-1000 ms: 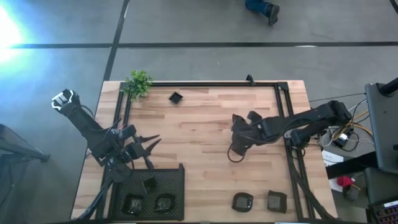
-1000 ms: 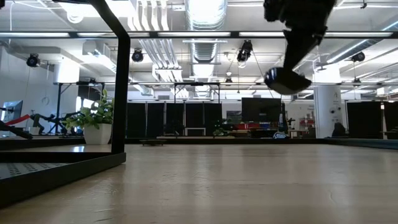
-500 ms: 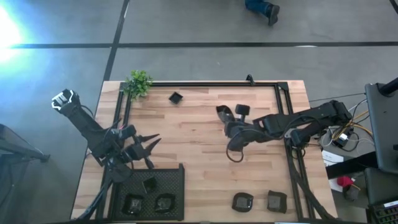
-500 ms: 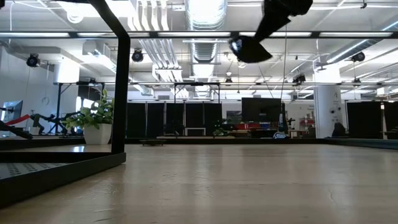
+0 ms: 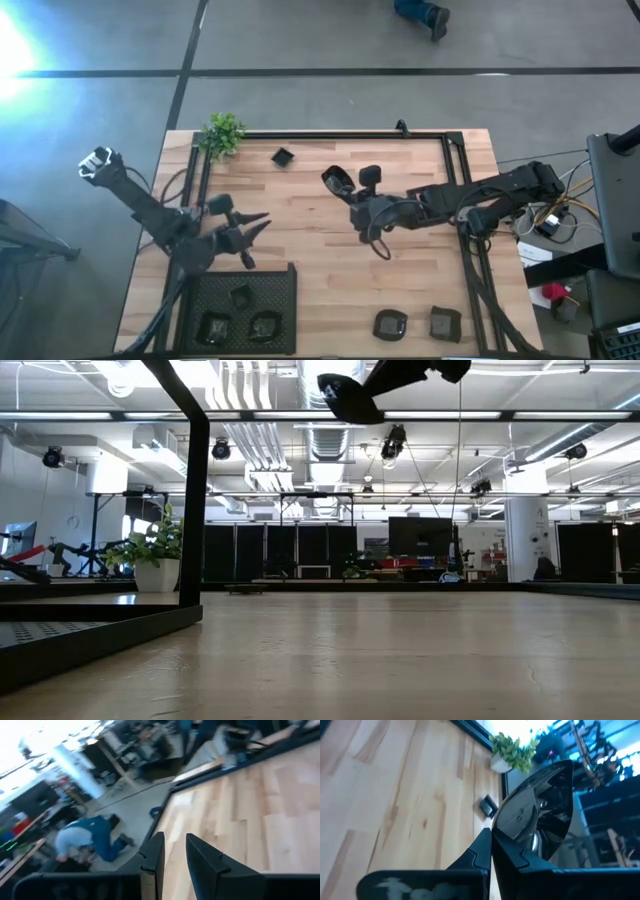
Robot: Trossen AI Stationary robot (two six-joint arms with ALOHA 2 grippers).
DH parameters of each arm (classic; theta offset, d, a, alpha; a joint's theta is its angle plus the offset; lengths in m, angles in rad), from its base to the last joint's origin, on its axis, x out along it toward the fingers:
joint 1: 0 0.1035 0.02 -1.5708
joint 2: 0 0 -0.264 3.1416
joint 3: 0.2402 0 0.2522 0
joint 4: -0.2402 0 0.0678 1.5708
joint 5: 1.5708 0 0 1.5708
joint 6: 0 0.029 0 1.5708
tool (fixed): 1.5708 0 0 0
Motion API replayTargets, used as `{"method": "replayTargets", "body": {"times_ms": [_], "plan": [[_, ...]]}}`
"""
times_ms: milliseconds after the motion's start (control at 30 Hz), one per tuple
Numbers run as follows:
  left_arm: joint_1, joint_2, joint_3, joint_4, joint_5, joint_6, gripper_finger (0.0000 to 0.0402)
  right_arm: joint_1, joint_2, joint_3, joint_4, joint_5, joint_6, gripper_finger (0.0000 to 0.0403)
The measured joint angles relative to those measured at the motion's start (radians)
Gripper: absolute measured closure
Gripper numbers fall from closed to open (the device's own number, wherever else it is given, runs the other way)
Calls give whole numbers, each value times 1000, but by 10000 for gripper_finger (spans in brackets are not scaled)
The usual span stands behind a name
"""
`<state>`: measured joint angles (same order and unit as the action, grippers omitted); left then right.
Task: Pick & Place Mini shaped plates
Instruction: Stack the leaf shaped plate on top of the leaf shaped plate on the shelf
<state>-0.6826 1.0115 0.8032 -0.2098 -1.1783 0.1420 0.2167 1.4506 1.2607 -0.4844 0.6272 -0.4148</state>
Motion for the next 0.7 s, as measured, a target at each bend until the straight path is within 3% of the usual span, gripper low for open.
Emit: {"method": "replayTargets", "body": {"times_ms": [133,267,700], "plan": [[95,24,40,36,154,152,325,-11,21,1,53,-23,-60,395],[177,71,77,35,246,283,325,-37,66,18,66,-69,-55,395],[278,249,232,39,291,460,325,-57,194,114,72,-80,-143,395]]}}
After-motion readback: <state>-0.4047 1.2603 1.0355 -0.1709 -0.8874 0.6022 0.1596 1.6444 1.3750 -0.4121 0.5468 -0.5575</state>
